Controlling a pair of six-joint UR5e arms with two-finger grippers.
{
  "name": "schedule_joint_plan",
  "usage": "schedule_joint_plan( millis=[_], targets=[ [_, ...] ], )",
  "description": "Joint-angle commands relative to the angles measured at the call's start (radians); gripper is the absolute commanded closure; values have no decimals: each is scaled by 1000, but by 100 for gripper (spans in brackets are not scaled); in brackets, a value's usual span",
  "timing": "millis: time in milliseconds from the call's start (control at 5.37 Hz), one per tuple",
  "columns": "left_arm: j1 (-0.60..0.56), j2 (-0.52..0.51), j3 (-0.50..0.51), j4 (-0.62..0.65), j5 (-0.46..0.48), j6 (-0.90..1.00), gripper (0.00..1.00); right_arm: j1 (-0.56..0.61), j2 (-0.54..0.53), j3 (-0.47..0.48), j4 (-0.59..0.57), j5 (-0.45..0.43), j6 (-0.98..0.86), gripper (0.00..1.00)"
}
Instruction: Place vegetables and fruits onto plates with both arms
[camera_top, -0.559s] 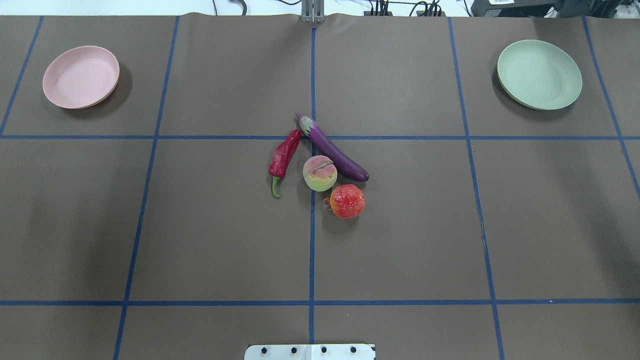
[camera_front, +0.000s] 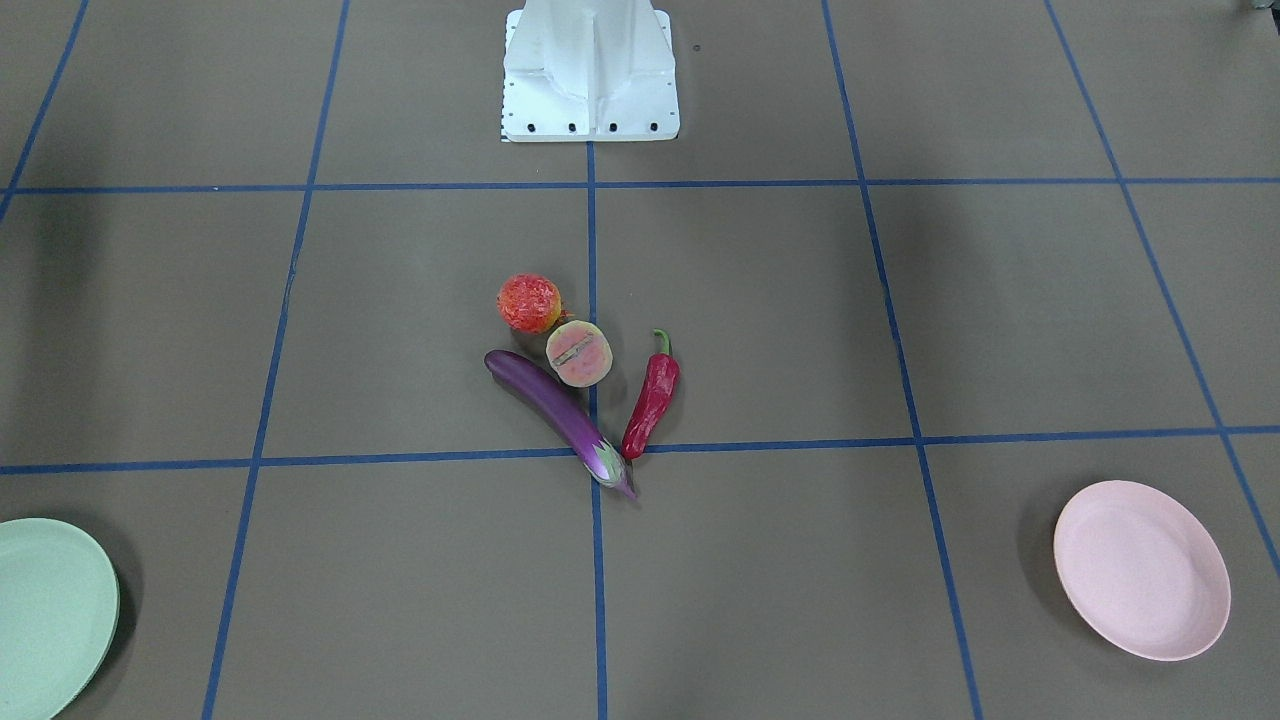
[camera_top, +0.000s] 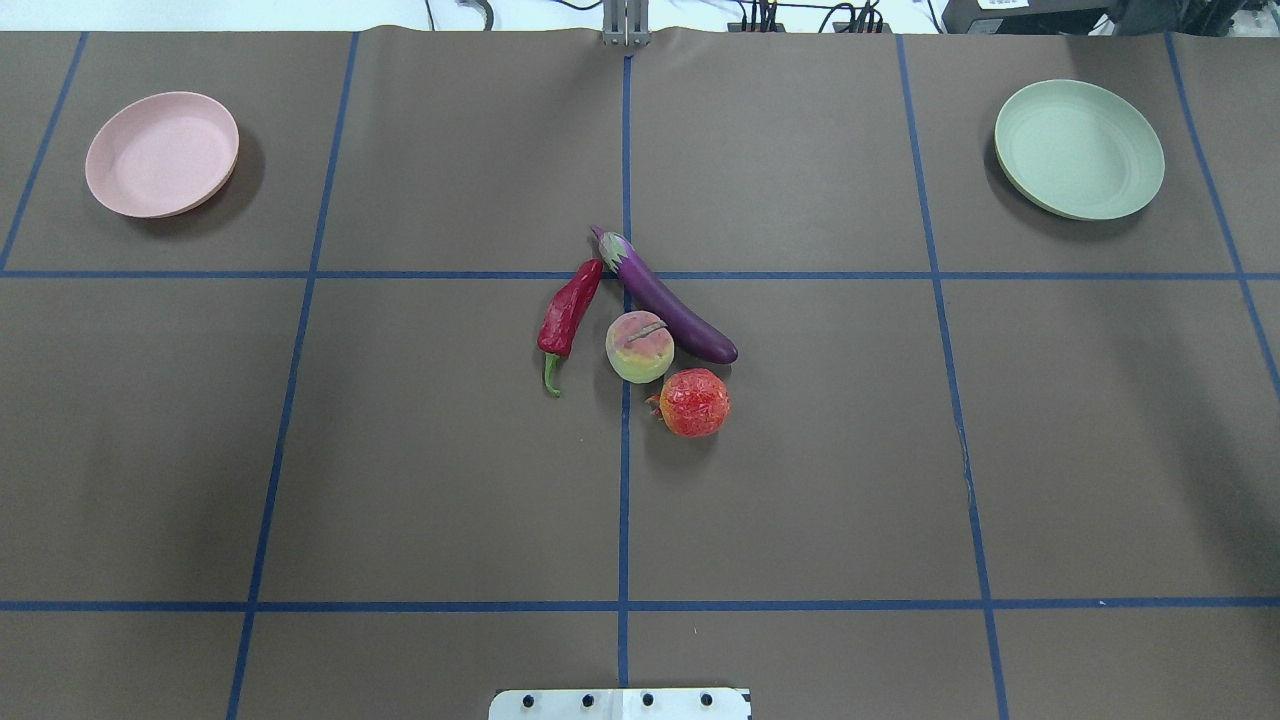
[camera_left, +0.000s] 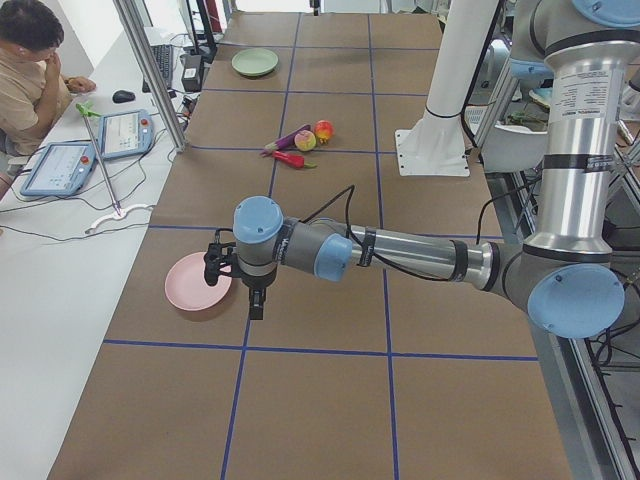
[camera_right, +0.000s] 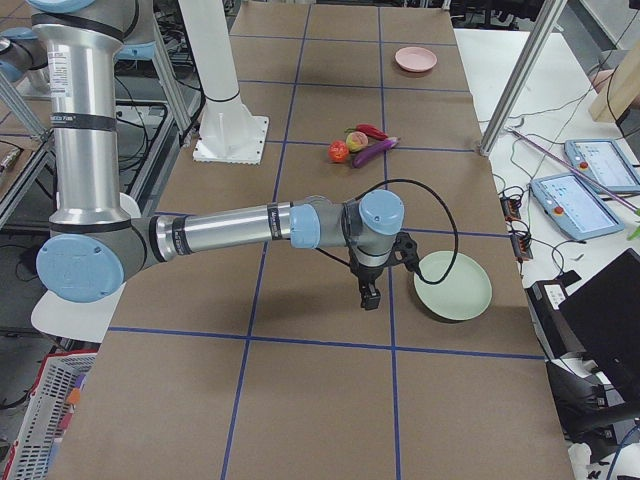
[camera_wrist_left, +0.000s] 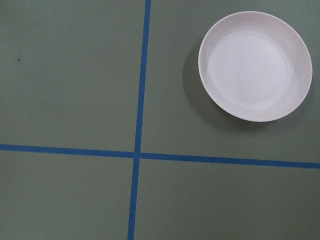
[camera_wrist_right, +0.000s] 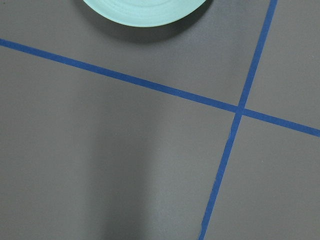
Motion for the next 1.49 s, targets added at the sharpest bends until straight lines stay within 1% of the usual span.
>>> schedule_joint_plan(
  millis=[0,186,373,559,745,932,1118,1304],
  targets=[
    [64,18,-20,-90,-35,-11,0,-8,1,-4,0,33,4,0],
    [99,7,-22,-124,-38,-41,0,-6,1,-10,0,85,4,0],
    [195,-37,-45,-136,-27,-88,0,-9,3,-6,0,116,6,0],
    [277,-102,-59,-149,-26,-224,0,-20,11,-1,0,146,7,0],
    [376,-143,-66,-216,-12,-336,0,-26,11,3,1,150,4,0],
    [499,-266,-63,-218,38,-514,0,-31,12,5,1,150,4,0],
    [608,-342,-54,-203,102,-582,0,-37,12,3,1,150,2,0],
    [703,-417,-35,-155,188,-581,0,-41,12,3,1,150,6,0]
  ],
)
